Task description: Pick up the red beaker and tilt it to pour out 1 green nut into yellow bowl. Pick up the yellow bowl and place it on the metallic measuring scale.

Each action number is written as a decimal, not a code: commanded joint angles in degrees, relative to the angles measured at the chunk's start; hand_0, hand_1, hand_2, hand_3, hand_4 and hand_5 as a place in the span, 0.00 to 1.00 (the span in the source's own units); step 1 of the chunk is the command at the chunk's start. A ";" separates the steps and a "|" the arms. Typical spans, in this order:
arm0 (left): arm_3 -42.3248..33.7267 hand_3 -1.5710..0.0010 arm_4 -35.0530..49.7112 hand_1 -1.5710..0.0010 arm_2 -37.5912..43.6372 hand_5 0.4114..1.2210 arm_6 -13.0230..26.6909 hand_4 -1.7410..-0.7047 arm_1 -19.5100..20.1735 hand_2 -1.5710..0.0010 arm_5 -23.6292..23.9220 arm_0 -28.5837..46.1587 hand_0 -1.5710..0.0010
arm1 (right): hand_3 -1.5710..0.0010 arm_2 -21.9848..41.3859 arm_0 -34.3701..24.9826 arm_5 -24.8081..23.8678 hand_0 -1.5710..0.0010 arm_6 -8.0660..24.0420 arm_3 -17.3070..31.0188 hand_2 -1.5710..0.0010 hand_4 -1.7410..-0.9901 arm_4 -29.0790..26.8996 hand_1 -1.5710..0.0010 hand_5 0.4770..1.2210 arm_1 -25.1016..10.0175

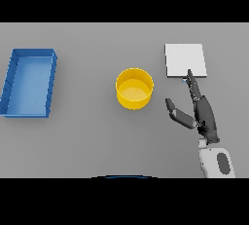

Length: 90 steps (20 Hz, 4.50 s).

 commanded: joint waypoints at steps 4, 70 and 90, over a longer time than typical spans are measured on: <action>-1.60 0.00 7.53 0.00 5.78 1.00 4.75 0.00 0.33 0.00 8.28 8.73 0.00 | 1.00 0.42 -0.26 0.85 1.00 0.18 0.17 1.00 0.81 -0.02 1.00 0.22 -0.38; -57.39 1.00 28.97 1.00 7.90 0.36 20.29 0.91 -0.59 1.00 3.87 56.83 1.00 | 0.99 33.20 -42.85 25.11 1.00 -6.40 32.90 1.00 0.74 39.38 1.00 0.28 -15.01; -57.53 1.00 28.76 1.00 7.38 0.36 20.57 0.93 -0.66 1.00 3.43 56.39 1.00 | 0.24 33.18 -42.99 27.75 0.04 -6.14 30.49 0.12 0.03 36.90 0.04 0.98 -16.31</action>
